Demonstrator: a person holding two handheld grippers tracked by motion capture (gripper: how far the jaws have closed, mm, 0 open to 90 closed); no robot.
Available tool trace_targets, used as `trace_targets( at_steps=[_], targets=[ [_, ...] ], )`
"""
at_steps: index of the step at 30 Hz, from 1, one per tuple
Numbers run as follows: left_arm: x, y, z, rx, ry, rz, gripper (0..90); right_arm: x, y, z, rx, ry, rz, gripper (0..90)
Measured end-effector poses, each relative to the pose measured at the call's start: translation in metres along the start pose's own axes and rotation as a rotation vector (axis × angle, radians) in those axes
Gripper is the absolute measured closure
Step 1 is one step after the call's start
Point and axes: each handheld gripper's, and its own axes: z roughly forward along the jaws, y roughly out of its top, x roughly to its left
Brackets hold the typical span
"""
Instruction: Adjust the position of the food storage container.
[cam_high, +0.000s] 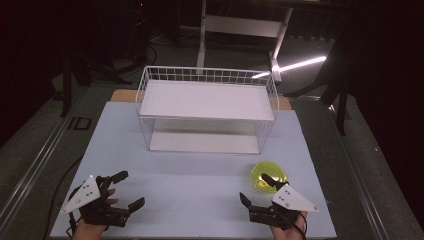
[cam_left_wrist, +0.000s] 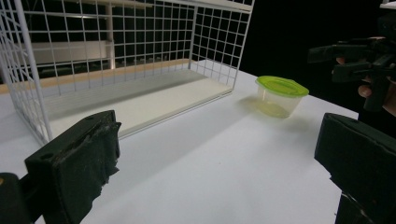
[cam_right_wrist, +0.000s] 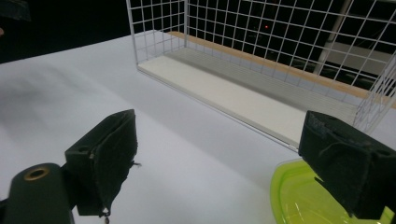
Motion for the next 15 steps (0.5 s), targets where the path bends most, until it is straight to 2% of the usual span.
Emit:
trace_targets(
  at_steps=[4,5,6,8,9,11,13,15],
  targets=[
    [0.000,-0.001,0.000,-0.001,0.004,-0.013,0.9,0.001,0.002,0.000,-0.002,0.021,-0.003,11.6],
    [0.000,-0.001,0.000,0.000,0.002,-0.015,0.9,0.003,0.007,-0.002,0.005,0.006,-0.046,11.7],
    [0.000,-0.001,0.000,0.002,0.001,-0.017,0.9,0.003,0.009,-0.003,0.018,0.000,-0.068,11.7],
    [-0.001,-0.001,0.000,-0.005,0.003,-0.016,0.9,0.003,0.012,-0.004,0.015,-0.001,-0.079,11.7],
    [-0.001,-0.001,0.001,-0.006,-0.002,-0.018,0.9,0.003,0.016,-0.007,-0.010,0.006,-0.065,12.8],
    [-0.002,-0.001,0.001,-0.005,-0.003,-0.016,0.9,0.003,0.018,-0.009,-0.020,0.011,-0.059,12.1],
    [-0.003,-0.001,0.002,-0.001,-0.008,-0.018,0.9,0.002,0.020,-0.009,-0.032,0.025,-0.019,11.5],
    [-0.005,-0.001,0.002,0.009,-0.007,-0.005,0.9,0.002,0.023,-0.008,-0.036,0.001,0.003,11.0]
  ],
)
